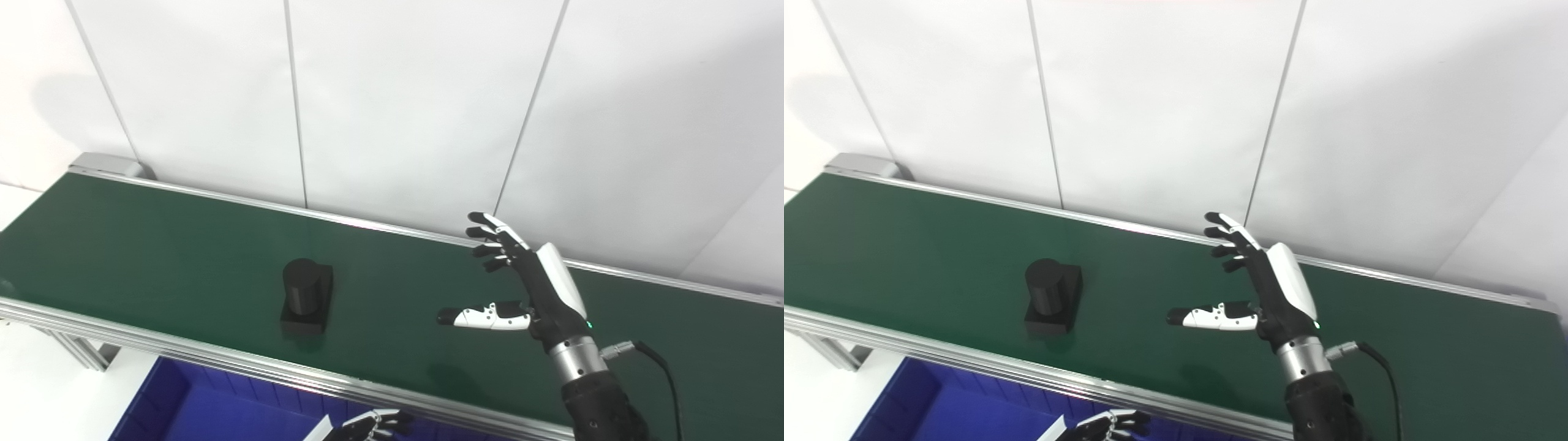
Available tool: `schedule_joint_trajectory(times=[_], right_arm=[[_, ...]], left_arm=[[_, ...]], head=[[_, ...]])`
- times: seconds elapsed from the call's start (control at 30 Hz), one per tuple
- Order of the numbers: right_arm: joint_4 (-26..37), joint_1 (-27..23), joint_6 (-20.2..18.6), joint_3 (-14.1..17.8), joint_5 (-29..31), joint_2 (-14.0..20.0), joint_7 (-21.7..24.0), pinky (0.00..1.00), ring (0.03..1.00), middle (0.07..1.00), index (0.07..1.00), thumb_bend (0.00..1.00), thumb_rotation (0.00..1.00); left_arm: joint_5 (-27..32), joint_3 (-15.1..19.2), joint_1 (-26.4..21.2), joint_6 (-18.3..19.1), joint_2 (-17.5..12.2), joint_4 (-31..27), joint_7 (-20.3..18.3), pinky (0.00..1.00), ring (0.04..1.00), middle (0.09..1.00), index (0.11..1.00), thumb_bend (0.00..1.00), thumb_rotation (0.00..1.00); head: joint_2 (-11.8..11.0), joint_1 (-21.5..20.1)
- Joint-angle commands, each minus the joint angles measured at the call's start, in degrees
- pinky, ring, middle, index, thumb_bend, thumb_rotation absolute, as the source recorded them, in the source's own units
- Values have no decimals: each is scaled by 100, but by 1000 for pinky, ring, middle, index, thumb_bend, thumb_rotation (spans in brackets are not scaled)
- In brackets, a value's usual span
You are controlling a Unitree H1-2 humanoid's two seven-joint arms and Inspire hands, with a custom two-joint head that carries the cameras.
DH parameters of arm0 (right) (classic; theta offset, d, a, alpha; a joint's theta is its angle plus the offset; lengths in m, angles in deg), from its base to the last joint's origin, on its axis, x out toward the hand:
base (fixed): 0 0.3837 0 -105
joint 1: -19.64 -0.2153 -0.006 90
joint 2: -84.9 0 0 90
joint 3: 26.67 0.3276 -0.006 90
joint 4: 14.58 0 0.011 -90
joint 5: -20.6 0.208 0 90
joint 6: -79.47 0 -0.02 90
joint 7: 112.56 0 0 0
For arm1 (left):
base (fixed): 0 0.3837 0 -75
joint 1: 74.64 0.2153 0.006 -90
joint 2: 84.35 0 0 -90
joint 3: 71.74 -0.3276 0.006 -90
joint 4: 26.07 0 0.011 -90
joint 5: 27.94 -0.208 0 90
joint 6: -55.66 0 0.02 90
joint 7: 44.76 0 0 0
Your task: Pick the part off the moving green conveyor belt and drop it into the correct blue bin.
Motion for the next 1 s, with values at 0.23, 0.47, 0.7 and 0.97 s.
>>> schedule_joint_trajectory(times=[0.23,0.47,0.7,0.97], right_arm=[[-256,-413,-160,-319,-230,-259,20,617,734,859,884,904,375],[-690,-563,-107,-530,-354,-389,-17,618,737,847,880,921,389],[-1016,-713,-161,-740,-513,-525,4,645,754,842,885,933,427],[-1552,-921,-224,-833,-567,-735,-3,654,780,853,894,916,388]], left_arm=[[-416,-186,17,-143,5,-156,397,542,648,774,805,964,327],[-539,-359,-15,-143,-82,-144,642,543,659,784,818,970,339],[-503,-436,-72,-143,-50,-90,799,547,665,787,819,971,350],[-804,-633,-217,-143,-79,4,1187,604,695,775,824,968,358]], head=[[107,-78],[167,-163],[286,-236],[452,-318]])
